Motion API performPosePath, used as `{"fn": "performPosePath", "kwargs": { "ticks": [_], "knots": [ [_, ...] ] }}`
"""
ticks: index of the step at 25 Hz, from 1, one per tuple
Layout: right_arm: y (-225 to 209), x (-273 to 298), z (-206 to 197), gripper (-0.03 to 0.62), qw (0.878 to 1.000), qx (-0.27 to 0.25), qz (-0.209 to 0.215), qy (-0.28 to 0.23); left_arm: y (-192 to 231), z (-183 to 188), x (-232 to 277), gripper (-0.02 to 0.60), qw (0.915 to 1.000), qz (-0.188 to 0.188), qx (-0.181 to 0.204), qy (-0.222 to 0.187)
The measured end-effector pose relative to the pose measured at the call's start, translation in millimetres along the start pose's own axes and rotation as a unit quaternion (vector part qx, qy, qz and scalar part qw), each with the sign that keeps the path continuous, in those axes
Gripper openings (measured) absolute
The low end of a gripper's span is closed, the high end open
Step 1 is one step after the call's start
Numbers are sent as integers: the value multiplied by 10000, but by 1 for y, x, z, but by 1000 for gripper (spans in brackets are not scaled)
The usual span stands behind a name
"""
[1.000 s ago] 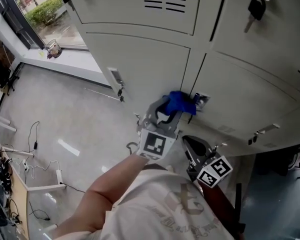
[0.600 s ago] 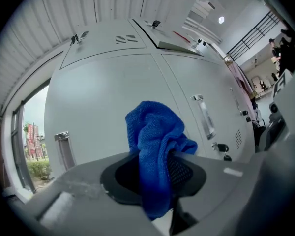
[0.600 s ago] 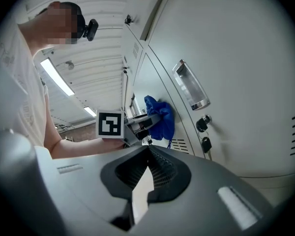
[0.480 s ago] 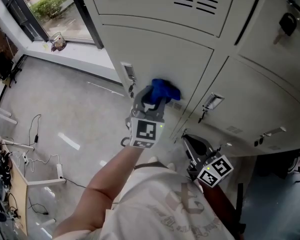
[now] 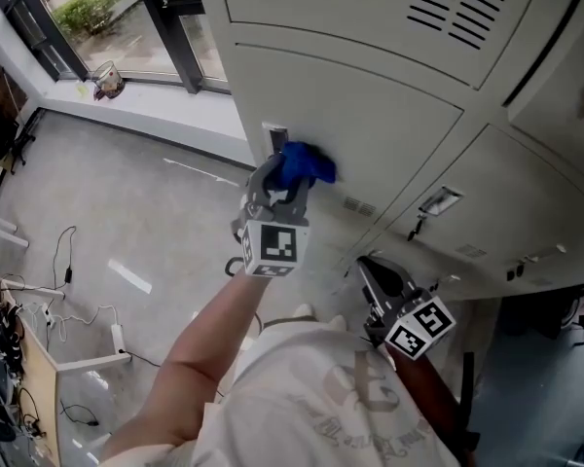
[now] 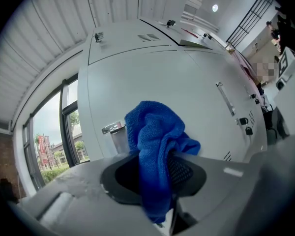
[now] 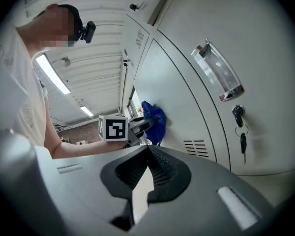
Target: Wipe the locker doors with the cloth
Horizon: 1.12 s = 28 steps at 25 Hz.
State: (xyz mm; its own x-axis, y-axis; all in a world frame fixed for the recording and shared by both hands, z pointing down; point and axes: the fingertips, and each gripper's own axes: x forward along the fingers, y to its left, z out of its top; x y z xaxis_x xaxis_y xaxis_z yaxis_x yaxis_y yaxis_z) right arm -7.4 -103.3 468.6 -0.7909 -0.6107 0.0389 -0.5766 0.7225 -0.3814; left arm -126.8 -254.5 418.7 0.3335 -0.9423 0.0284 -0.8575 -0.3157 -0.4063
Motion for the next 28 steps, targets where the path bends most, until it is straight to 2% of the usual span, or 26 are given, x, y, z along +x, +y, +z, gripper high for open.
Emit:
{"fn": "performPosePath", "kwargs": {
  "ticks": [7,12,19,25,28],
  "knots": [
    [9,9,-4,8,9998,-74,-187,-37,36,6,-11,121,9993,76,5,-357],
    [12,10,-6,8,9994,-113,-324,-54,72,-15,-19,121,9991,272,-155,-284],
    [16,10,-11,8,9989,-120,-456,-21,59,-61,-8,121,9995,-10,-317,-5],
    [12,6,-13,8,9981,-110,-598,-20,51,-74,-6,120,9990,-146,-411,35],
    [12,7,-13,8,9980,-116,-620,-14,47,-86,-6,120,9972,-141,-715,187]
  ]
}}
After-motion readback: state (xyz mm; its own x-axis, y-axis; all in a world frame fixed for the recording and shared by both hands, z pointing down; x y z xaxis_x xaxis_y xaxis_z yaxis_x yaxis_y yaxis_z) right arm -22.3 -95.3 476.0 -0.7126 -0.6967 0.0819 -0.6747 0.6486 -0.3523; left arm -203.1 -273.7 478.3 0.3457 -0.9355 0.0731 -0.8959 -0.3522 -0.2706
